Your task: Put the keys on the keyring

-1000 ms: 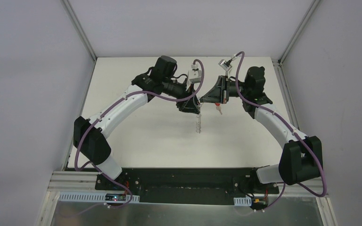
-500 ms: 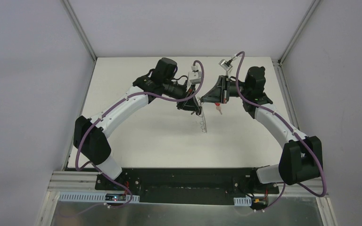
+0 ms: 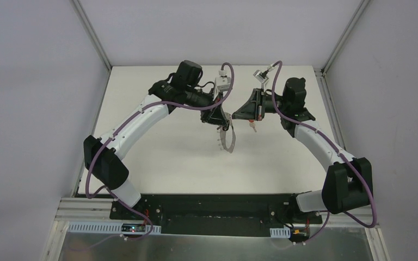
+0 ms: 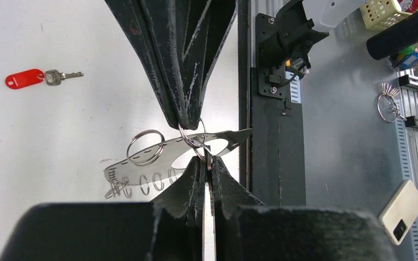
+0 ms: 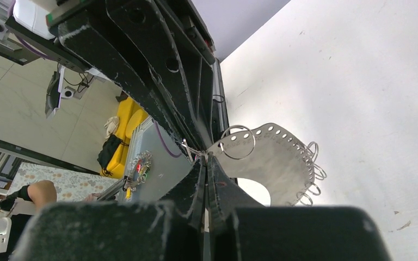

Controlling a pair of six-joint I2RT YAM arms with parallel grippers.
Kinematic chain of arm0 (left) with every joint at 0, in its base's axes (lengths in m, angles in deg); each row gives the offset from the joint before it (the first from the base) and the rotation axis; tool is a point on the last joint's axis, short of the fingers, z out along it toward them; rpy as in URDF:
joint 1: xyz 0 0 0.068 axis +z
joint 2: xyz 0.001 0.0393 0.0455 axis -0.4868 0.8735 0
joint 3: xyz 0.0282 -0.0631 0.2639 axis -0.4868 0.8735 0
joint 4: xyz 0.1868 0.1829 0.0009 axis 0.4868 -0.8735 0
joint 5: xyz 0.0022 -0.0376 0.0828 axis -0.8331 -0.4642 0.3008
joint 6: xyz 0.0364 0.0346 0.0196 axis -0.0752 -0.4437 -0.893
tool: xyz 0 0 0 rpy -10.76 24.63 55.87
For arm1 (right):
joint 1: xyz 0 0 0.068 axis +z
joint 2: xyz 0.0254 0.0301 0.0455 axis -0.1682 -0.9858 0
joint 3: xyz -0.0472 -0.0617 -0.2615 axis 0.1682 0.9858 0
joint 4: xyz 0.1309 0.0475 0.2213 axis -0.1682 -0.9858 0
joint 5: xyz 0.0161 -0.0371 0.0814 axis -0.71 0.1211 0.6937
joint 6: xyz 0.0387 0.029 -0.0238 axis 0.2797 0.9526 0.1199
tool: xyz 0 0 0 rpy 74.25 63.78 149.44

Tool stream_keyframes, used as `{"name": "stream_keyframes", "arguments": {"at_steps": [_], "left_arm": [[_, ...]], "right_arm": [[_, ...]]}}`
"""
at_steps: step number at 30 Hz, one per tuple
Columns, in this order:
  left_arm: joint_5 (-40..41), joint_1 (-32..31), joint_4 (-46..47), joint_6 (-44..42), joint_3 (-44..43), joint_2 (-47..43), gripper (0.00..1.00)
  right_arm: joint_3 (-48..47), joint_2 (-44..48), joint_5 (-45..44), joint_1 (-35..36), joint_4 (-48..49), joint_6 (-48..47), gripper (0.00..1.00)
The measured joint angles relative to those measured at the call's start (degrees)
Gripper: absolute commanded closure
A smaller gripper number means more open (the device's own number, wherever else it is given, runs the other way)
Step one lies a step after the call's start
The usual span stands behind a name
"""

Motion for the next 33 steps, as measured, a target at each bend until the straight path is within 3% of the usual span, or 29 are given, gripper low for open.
{"name": "stream_keyframes", "arguments": {"at_steps": [16, 20, 22, 26, 28, 33], "left_arm": [[7.0, 0.0, -15.0, -6.6, -12.0, 4.7, 1.0], [7.2, 0.0, -16.0, -7.0, -12.8, 4.7, 1.0], [7.3, 0.0, -16.3, -6.0, -13.0, 4.7, 1.0], [8.4, 0.0, -17.7, -1.9, -14.8, 5.6, 1.0], [8.9, 0.0, -17.9, 0.3, -16.3, 6.2, 1.0], [10.6, 0.0, -18.9, 3.7, -18.1, 7.3, 1.0]], "right_arm": [[0.0, 0.2, -0.1, 0.1, -1.7, -1.5, 0.98], [0.0, 0.3, -0.4, 0.3, -2.1, -2.3, 0.76], [0.0, 0.3, -0.7, 0.3, -3.3, -3.3, 0.58], [-0.9, 0.3, -1.6, 0.2, -8.5, -7.6, 0.37], [-1.9, 0.3, -2.3, 0.1, -11.7, -10.5, 0.32], [-3.4, 0.7, -4.0, 0.0, -17.9, -16.5, 0.3]]}}
